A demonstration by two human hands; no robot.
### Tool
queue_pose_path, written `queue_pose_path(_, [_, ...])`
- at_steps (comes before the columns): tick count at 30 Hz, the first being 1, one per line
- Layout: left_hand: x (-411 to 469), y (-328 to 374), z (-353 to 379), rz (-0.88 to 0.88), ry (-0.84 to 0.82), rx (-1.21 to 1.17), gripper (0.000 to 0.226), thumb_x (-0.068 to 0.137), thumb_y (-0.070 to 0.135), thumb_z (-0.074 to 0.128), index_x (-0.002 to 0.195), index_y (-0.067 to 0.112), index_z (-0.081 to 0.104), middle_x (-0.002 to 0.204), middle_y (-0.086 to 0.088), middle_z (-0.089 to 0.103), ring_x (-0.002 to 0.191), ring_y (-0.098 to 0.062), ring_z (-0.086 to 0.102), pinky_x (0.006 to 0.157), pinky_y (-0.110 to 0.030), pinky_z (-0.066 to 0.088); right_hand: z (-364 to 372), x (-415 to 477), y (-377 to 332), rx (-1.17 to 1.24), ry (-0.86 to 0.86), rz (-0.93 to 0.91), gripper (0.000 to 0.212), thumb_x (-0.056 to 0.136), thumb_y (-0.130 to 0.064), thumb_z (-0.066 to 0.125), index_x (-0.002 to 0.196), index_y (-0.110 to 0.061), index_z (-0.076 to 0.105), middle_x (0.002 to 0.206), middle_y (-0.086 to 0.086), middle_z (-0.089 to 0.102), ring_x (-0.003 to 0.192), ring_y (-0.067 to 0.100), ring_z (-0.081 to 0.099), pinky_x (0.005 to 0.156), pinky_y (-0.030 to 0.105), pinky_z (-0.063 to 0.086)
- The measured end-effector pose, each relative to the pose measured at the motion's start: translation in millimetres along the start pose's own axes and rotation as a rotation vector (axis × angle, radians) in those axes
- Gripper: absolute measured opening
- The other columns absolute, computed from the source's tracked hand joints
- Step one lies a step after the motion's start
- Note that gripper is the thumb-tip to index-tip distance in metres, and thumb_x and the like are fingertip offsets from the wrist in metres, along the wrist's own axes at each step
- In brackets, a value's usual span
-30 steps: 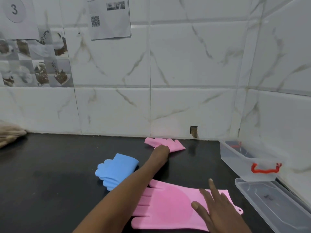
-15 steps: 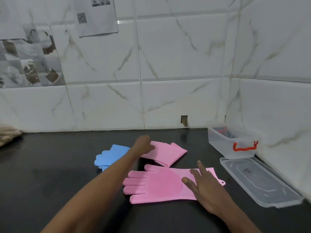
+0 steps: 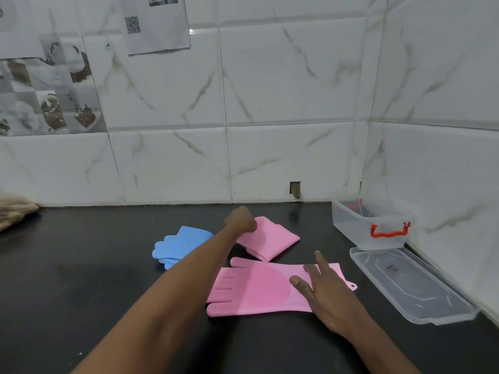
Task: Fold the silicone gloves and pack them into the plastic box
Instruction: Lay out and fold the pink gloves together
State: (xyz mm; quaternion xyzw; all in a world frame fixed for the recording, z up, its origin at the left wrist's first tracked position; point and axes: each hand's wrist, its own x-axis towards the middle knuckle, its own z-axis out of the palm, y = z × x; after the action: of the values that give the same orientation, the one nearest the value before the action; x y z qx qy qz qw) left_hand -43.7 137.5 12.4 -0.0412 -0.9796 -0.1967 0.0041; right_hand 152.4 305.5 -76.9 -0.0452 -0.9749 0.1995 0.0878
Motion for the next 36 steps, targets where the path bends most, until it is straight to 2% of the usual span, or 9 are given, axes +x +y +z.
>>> queue_pose_path(4, [-16, 22, -23, 0.176, 0.114, -0.022, 0.028, 0.084, 0.004, 0.053, 0.111, 0.005, 0.058, 0.114, -0.012, 0.064, 0.103, -0.03, 0.063, 0.076, -0.035, 0.05, -8, -5, -5, 0.16, 0.103, -0.029, 0.082, 0.08, -0.078, 0.017, 0.13, -0.022, 0.051, 0.16, 0.001, 0.023, 0.137, 0.018, 0.039, 0.105, 0.034, 0.036])
queue_pose_path(7, [-47, 50, -32, 0.447, 0.145, -0.078, 0.031, 0.082, 0.008, 0.059, 0.113, 0.012, 0.063, 0.119, -0.008, 0.064, 0.106, -0.026, 0.061, 0.075, -0.031, 0.048, -18, -6, -8, 0.564, 0.366, 0.035, 0.081, 0.078, -0.085, 0.023, 0.095, -0.016, 0.063, 0.107, 0.006, 0.07, 0.095, 0.018, 0.069, 0.083, 0.028, 0.049])
queue_pose_path(9, [-68, 62, -28, 0.637, -0.029, -0.172, 0.03, 0.081, 0.026, 0.071, 0.109, 0.017, 0.066, 0.109, -0.003, 0.068, 0.097, -0.02, 0.064, 0.07, -0.026, 0.046, -26, -4, -8, 1.058, 0.322, 0.224, 0.082, 0.077, -0.083, 0.033, 0.1, -0.01, 0.062, 0.093, 0.013, 0.072, 0.08, 0.023, 0.075, 0.08, 0.037, 0.057])
queue_pose_path(12, [-77, 57, -23, 0.551, -0.328, -0.473, 0.039, 0.084, 0.052, 0.066, 0.091, 0.014, 0.068, 0.083, -0.004, 0.074, 0.065, -0.013, 0.069, 0.059, -0.025, 0.054, -28, 1, 0, 1.42, 0.157, 0.422, 0.077, 0.085, -0.074, 0.037, 0.123, -0.009, 0.055, 0.111, 0.019, 0.068, 0.094, 0.036, 0.072, 0.091, 0.049, 0.054])
queue_pose_path(16, [-29, 15, -15, 0.292, 0.126, -0.28, 0.036, 0.091, 0.019, 0.06, 0.061, 0.01, 0.042, 0.06, -0.003, 0.048, 0.061, -0.024, 0.047, 0.056, -0.026, 0.037, -26, 2, 4, 1.32, 0.135, 0.5, 0.055, 0.092, -0.056, 0.053, 0.114, -0.008, 0.063, 0.103, 0.012, 0.075, 0.096, 0.032, 0.071, 0.095, 0.053, 0.052])
queue_pose_path(20, [-9, -13, 15, 0.088, -0.082, -0.106, 0.027, 0.09, 0.028, 0.065, 0.091, 0.004, 0.054, 0.083, -0.007, 0.053, 0.078, -0.024, 0.049, 0.056, -0.029, 0.037, -24, 2, 5, 1.275, 0.167, 0.522, 0.032, 0.089, -0.02, 0.068, 0.114, -0.003, 0.057, 0.106, 0.018, 0.071, 0.096, 0.036, 0.069, 0.092, 0.058, 0.053])
queue_pose_path(25, [0, -5, 33, -0.012, -0.1, -0.366, 0.036, 0.078, 0.018, 0.079, 0.093, 0.007, 0.049, 0.086, -0.008, 0.053, 0.081, -0.021, 0.051, 0.06, -0.029, 0.04, -22, 6, 7, 1.34, 0.191, 0.567, 0.035, 0.089, -0.029, 0.068, 0.113, -0.012, 0.05, 0.107, 0.014, 0.069, 0.099, 0.035, 0.067, 0.092, 0.058, 0.053])
queue_pose_path(30, [4, -3, 20, -0.165, -0.16, -0.575, 0.009, 0.08, -0.001, 0.066, 0.079, 0.003, 0.058, 0.077, -0.012, 0.055, 0.066, -0.022, 0.055, 0.048, -0.025, 0.042, -23, 9, 6, 1.342, 0.251, 0.557, 0.012, 0.094, -0.032, 0.058, 0.1, -0.021, 0.06, 0.104, 0.011, 0.069, 0.096, 0.031, 0.065, 0.092, 0.053, 0.052])
queue_pose_path(36, [-3, -11, 7, -0.074, -0.026, -0.468, 0.012, 0.083, -0.002, 0.052, 0.073, 0.003, 0.055, 0.068, -0.01, 0.049, 0.061, -0.023, 0.047, 0.051, -0.028, 0.039, -26, 11, 12, 1.136, 0.438, 0.551, 0.022, 0.093, -0.019, 0.057, 0.111, -0.007, 0.059, 0.101, 0.012, 0.067, 0.086, 0.027, 0.062, 0.073, 0.038, 0.051])
